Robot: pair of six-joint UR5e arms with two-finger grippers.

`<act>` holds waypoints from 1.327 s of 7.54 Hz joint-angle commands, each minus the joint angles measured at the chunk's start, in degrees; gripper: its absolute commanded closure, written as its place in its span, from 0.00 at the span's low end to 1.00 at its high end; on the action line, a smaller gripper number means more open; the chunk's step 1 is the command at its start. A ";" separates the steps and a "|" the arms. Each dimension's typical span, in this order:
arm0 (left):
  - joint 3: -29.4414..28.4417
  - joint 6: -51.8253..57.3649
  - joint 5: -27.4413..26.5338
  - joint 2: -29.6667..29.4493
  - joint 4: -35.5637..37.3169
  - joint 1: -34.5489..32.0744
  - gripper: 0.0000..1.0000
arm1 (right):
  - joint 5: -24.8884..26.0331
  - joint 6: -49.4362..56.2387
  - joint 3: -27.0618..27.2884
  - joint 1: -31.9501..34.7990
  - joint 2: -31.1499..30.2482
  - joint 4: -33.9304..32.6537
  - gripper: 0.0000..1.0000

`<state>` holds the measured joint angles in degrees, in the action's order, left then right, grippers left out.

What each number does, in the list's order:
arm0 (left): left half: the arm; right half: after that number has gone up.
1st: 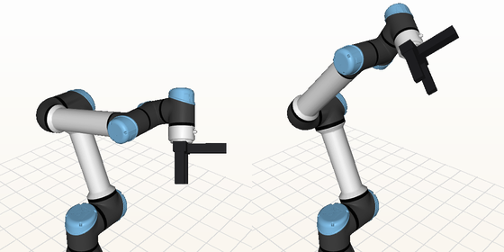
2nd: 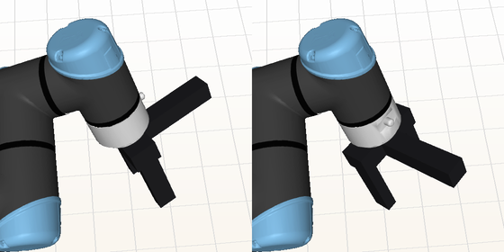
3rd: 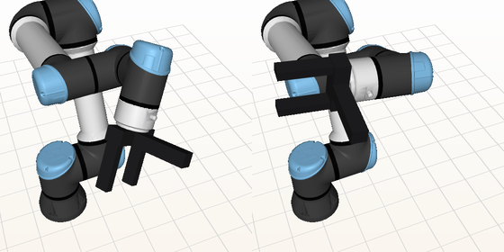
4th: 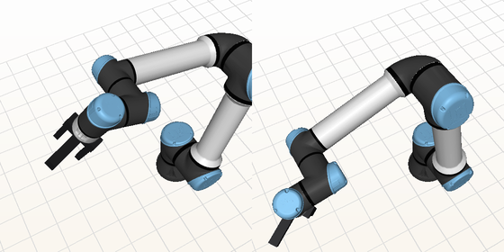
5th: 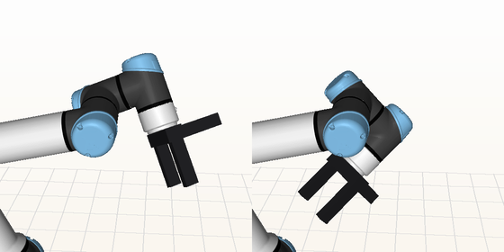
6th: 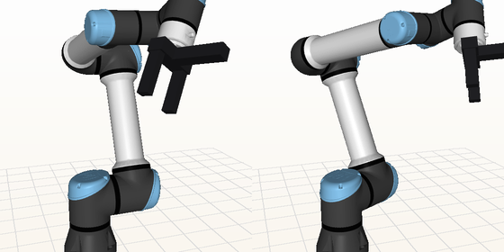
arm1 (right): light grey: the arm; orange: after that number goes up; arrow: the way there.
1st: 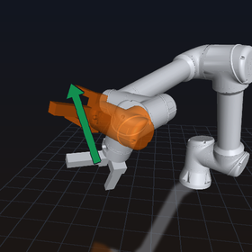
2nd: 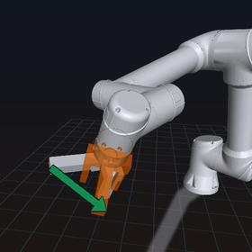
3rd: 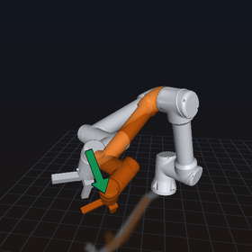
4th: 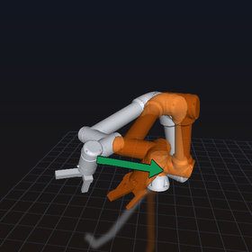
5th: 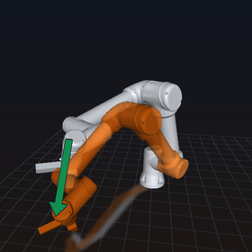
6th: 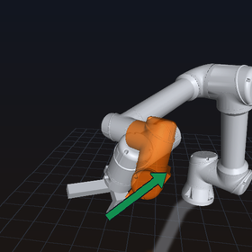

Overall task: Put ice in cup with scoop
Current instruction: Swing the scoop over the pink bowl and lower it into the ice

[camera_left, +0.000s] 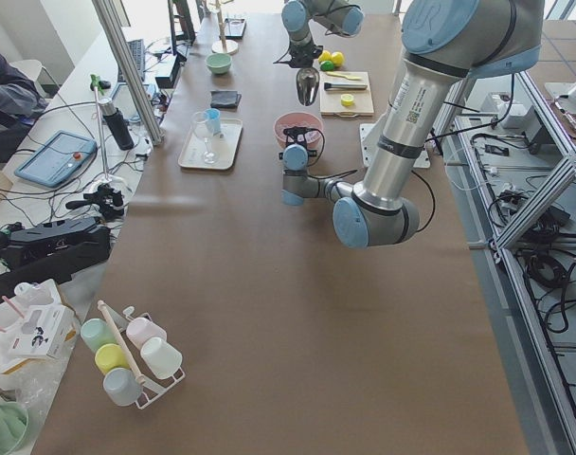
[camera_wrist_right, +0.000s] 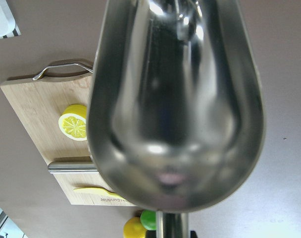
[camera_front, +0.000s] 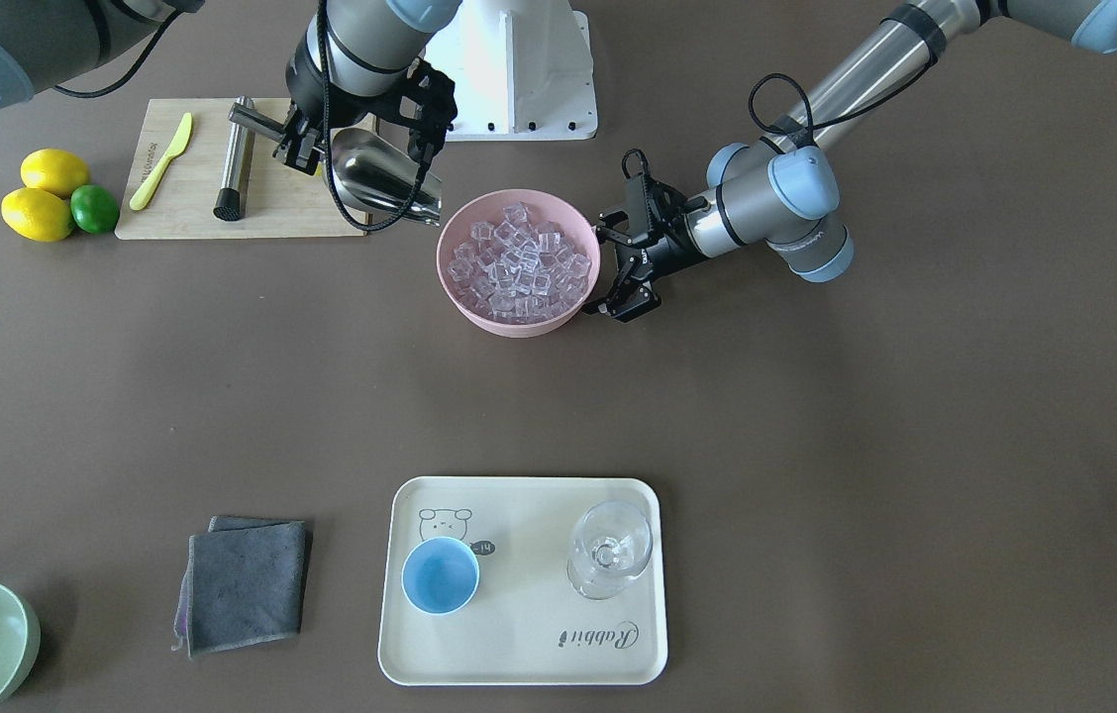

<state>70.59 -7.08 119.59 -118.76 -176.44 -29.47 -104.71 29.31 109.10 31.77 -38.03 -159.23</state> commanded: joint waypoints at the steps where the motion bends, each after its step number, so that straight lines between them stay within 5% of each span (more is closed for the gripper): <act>1: 2.00 0.14 0.03 0.63 -0.13 0.02 0.02 | 2.66 0.23 -7.11 -1.88 3.31 -0.30 1.00; 4: 2.54 0.14 -0.24 1.07 -0.22 -0.06 0.02 | 3.89 -0.12 -12.49 -3.90 5.51 0.93 1.00; 10: 2.89 0.14 -0.32 2.65 -0.22 -0.06 0.02 | 4.33 -1.35 -13.91 -4.26 4.64 5.32 1.00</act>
<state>73.31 -6.93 119.25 -117.17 -176.66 -29.53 -100.39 28.41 96.04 27.53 -33.29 -155.43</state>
